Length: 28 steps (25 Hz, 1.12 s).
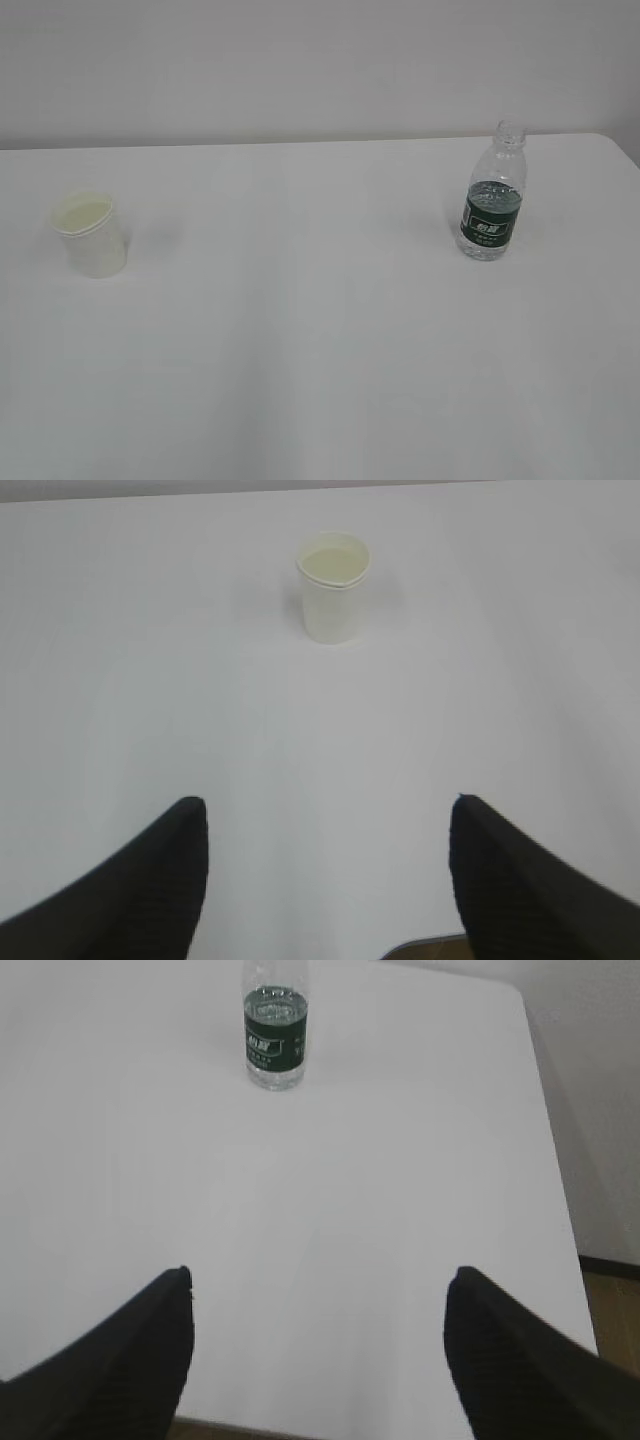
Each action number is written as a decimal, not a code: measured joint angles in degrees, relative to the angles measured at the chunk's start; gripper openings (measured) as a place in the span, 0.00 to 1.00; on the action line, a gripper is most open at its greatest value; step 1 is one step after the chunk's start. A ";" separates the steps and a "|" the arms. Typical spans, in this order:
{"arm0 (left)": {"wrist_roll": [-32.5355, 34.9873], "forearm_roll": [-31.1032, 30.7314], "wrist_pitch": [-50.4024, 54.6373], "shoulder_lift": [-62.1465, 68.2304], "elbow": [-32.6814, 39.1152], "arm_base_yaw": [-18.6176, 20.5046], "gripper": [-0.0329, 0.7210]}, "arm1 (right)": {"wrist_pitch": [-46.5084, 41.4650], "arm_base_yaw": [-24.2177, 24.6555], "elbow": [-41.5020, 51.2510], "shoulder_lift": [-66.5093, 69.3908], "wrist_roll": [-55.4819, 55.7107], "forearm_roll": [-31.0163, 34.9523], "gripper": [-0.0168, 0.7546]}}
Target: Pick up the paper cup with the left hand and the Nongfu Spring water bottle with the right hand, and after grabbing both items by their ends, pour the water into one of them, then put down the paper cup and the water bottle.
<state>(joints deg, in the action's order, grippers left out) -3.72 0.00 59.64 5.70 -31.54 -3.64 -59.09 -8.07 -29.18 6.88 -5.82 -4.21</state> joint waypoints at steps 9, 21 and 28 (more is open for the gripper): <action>2.60 0.00 1.96 0.00 0.78 0.00 0.75 | -8.39 0.00 -0.23 0.00 2.36 0.00 0.79; 3.72 0.00 2.84 -0.22 1.32 0.00 0.75 | -6.65 0.00 1.00 0.00 2.58 0.00 0.79; 3.72 0.00 3.00 -5.50 1.32 0.00 0.74 | -6.29 0.00 1.12 -2.66 2.58 0.00 0.79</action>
<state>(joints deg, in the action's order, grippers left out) 0.00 0.00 62.64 0.20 -30.22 -3.64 -65.39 -8.07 -28.06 4.22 -3.25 -4.21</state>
